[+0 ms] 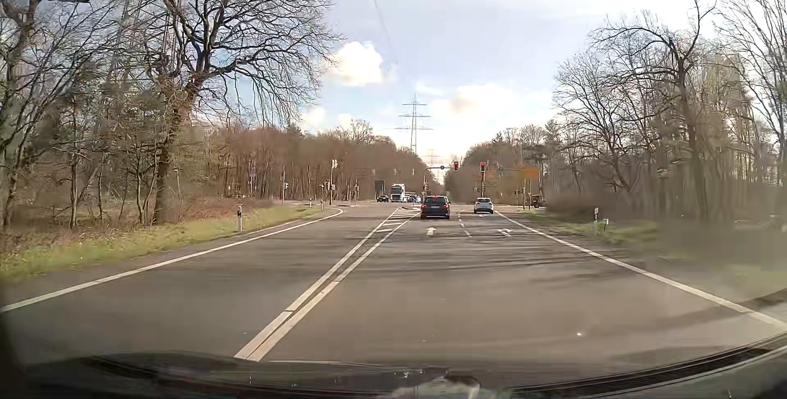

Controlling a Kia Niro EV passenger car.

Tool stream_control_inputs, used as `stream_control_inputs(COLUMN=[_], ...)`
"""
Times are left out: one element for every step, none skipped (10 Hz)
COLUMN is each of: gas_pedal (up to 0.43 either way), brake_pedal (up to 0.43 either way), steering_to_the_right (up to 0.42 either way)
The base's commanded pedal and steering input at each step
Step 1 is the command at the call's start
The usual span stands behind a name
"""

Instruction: Follow the waypoints while adhering to traffic rules and regulations

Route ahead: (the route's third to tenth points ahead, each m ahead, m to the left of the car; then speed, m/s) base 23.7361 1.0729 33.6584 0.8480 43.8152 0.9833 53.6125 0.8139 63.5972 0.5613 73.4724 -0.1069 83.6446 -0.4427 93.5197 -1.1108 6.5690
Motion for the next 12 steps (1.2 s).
stream_control_inputs(gas_pedal=[0.028, 0.059, 0.059, 0.059, 0.059, 0.059, 0.059, 0.059, 0.059, 0.059, 0.059, 0.059], brake_pedal=[0.000, 0.000, 0.000, 0.000, 0.000, 0.000, 0.000, 0.000, 0.000, 0.000, 0.000, 0.000], steering_to_the_right=[0.007, 0.007, 0.007, 0.007, 0.007, 0.007, 0.007, 0.007, 0.007, 0.007, 0.007, 0.007])
